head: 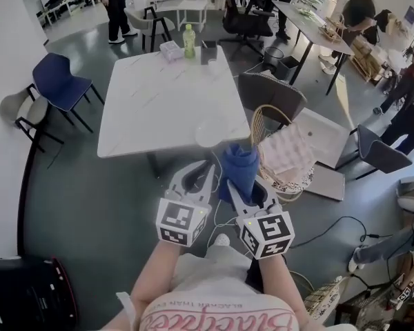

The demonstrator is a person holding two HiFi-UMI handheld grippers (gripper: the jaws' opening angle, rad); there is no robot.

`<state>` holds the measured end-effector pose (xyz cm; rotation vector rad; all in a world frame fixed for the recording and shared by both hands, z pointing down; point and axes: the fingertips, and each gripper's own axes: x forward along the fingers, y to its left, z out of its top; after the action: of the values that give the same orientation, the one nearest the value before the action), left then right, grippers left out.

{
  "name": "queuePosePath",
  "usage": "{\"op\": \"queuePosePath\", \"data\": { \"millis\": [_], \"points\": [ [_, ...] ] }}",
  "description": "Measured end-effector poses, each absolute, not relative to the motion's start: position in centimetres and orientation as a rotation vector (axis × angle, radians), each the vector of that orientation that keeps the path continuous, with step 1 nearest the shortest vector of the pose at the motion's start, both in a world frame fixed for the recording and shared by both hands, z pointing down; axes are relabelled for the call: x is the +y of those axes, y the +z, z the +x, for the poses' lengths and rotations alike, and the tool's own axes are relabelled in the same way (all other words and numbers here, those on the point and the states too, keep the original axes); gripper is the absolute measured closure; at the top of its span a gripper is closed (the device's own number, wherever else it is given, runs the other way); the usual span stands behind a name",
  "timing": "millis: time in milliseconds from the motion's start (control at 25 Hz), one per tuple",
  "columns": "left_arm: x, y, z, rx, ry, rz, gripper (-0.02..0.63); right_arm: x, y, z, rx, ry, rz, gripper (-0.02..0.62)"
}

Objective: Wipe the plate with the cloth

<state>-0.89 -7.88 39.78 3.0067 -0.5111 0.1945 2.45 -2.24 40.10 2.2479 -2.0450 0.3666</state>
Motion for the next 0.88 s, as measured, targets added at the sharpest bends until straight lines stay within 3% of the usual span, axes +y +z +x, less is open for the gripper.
{"op": "queuePosePath", "data": {
  "millis": [280,360,400,880],
  "points": [
    [-8.7,41.0,2.4,-0.618,0.208,2.974,0.587,-3.9,41.1,6.5,-2.107,0.387,2.176,0.457],
    [-9.0,41.6,2.7,-0.63,0.225,2.953,0.481,-4.3,41.6,6.8,-2.127,0.398,2.15,0.457],
    [-9.3,41.8,2.8,-0.641,0.233,2.948,0.474,-4.5,41.8,6.9,-2.137,0.403,2.135,0.457],
    [-15.7,43.1,5.1,-0.649,0.273,2.937,0.476,-11.3,42.8,9.9,-2.133,0.437,2.088,0.457]
  ]
}}
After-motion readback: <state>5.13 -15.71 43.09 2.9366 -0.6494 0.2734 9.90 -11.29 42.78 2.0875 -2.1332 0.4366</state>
